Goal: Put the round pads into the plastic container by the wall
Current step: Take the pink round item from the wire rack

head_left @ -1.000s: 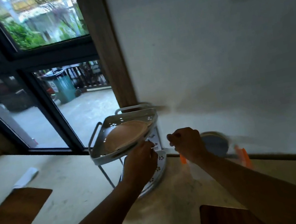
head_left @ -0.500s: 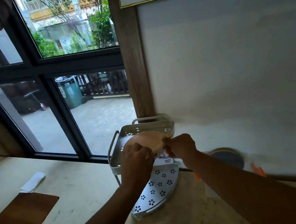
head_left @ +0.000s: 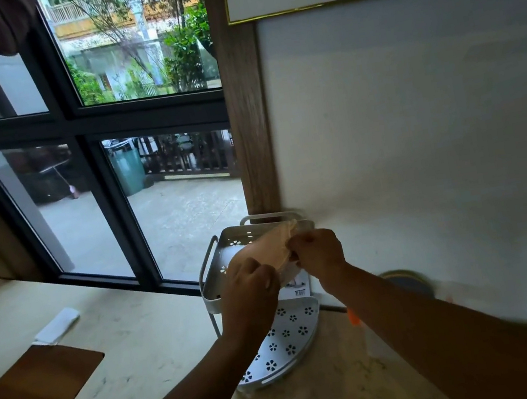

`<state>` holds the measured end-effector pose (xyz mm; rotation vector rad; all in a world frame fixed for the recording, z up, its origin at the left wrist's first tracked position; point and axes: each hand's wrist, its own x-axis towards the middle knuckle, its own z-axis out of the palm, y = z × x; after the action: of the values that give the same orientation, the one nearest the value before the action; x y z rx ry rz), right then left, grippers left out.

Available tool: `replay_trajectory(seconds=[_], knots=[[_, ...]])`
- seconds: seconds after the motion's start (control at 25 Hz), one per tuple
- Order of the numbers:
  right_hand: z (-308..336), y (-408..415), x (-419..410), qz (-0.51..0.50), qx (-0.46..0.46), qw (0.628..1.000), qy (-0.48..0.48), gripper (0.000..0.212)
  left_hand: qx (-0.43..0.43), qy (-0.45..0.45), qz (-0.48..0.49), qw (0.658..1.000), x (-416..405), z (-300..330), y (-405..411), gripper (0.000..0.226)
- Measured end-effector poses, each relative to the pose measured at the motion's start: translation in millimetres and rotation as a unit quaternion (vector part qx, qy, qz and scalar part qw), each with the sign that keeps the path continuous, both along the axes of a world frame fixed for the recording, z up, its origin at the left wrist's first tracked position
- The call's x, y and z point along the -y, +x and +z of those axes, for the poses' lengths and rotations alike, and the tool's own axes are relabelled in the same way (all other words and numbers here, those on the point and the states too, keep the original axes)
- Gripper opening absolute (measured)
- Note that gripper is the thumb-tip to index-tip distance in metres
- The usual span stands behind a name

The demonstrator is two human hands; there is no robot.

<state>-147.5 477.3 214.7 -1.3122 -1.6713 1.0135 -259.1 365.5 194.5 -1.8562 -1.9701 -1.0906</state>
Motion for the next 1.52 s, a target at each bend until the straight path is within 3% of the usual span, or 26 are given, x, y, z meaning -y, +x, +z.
replay_trajectory(seconds=[0.12,0.24,0.4,0.48,0.6,0.72,0.88,1.16,1.52], knots=[[28.3,-3.6,15.4,0.052,-0.001,0.99,0.132,0.021,0.065,0.004,0.007,0.998,4.9,10.8,4.6,0.015],[55.6,4.7,23.6,0.047,0.006,0.982,0.183,0.025,0.111,0.005,-0.002,0.994,7.9,25.8,10.0,0.022],[86.6,42.8,28.8,0.031,0.047,0.964,0.258,0.018,0.22,0.043,-0.004,0.974,5.7,53.4,19.9,0.014],[97.6,72.1,32.1,0.049,0.091,0.955,0.279,0.013,0.242,0.045,0.016,0.969,2.0,65.0,29.0,0.027],[100.9,119.0,38.2,0.097,0.152,0.939,0.293,0.011,0.236,0.041,-0.017,0.971,-3.3,74.9,48.1,0.038],[94.2,159.4,38.3,0.098,0.194,0.932,0.289,0.012,0.189,0.002,-0.079,0.979,-9.1,67.3,70.5,0.028],[77.5,204.2,30.0,0.082,0.245,0.925,0.279,0.015,0.15,-0.073,-0.088,0.982,-22.5,52.8,105.9,0.008],[37.1,246.1,-9.9,0.06,0.248,0.935,0.248,0.022,0.109,-0.095,-0.064,0.987,-75.3,26.8,144.1,0.015],[-69.5,263.1,-78.2,0.064,0.246,0.952,0.169,0.021,0.049,-0.182,-0.084,0.978,-162.0,-65.6,157.4,0.014]])
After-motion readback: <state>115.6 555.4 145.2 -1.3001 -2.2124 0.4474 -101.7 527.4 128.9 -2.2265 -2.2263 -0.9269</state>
